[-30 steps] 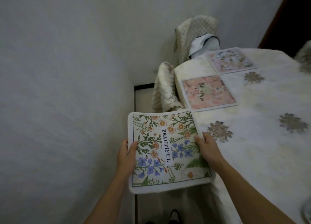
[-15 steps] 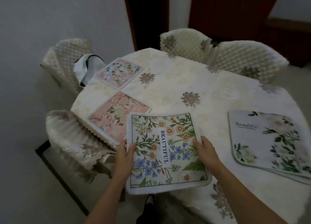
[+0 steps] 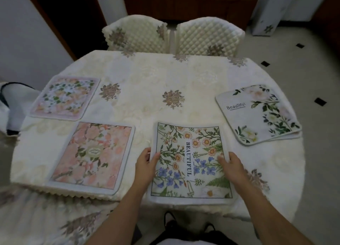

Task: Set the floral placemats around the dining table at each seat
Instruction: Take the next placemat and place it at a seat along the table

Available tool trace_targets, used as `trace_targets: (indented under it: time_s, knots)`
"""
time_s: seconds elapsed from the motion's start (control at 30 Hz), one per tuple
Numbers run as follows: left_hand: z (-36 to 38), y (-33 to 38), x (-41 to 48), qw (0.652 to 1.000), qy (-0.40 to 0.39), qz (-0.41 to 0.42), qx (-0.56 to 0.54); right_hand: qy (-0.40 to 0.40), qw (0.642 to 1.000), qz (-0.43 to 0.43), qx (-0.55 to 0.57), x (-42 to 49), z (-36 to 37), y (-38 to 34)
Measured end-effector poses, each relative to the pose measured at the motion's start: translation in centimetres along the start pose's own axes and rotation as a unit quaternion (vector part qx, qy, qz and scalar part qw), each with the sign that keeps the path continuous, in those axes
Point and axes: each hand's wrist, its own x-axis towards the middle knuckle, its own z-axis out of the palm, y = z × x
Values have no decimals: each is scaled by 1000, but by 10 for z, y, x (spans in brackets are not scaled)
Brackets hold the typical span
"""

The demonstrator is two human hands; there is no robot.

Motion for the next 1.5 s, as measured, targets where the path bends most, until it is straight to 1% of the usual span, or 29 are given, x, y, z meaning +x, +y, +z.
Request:
trace_targets:
  time_s: [0.1, 0.23, 0.33, 0.47, 0.6, 0.73, 1.1, 1.23, 1.27, 1.3, 1.33, 1.37, 1.4, 1.43, 1.47, 1.5]
  knots:
    - [0, -11, 12, 999, -27, -34, 6, 15, 1000, 23, -15, -1, 8, 9]
    - [1, -17, 20, 997, -39, -61, 38, 19, 998, 55, 27, -5, 16, 16]
    - [3, -20, 25, 994, -24, -72, 79, 32, 997, 73, 17, -4, 20, 21]
    - [2, -30, 27, 987, 5, -76, 142, 59, 993, 92, 37, -1, 23, 24]
    - [3, -33, 27, 983, 17, -69, 169, 80, 987, 113, 76, -1, 22, 25]
    - [4, -35, 29, 980, 23, -64, 188, 82, 987, 116, 81, 1, 21, 28]
    - [12, -42, 30, 971, 39, -32, 234, 86, 991, 103, -1, 1, 15, 27]
    - [13, -43, 30, 957, 26, -15, 290, 79, 990, 105, -52, -1, 13, 25]
    - [14, -42, 29, 947, 27, -6, 321, 87, 986, 92, -105, -2, 13, 24]
    - [16, -40, 28, 930, 32, 7, 365, 106, 974, 59, -191, -4, 15, 24]
    - [18, -38, 28, 909, 39, 29, 413, 126, 952, 8, -279, -5, 19, 26]
    - [22, -36, 28, 888, 42, 65, 454, 140, 926, -62, -345, -7, 25, 27]
    - [27, -34, 29, 870, 32, 111, 480, 135, 909, -136, -369, -8, 35, 27]
    - [34, -33, 31, 857, 10, 157, 492, 118, 900, -201, -369, -8, 46, 25]
    - [43, -34, 35, 845, -19, 194, 499, 95, 889, -246, -373, -7, 60, 24]
    - [53, -37, 39, 831, -54, 221, 507, 67, 879, -273, -386, -3, 75, 23]
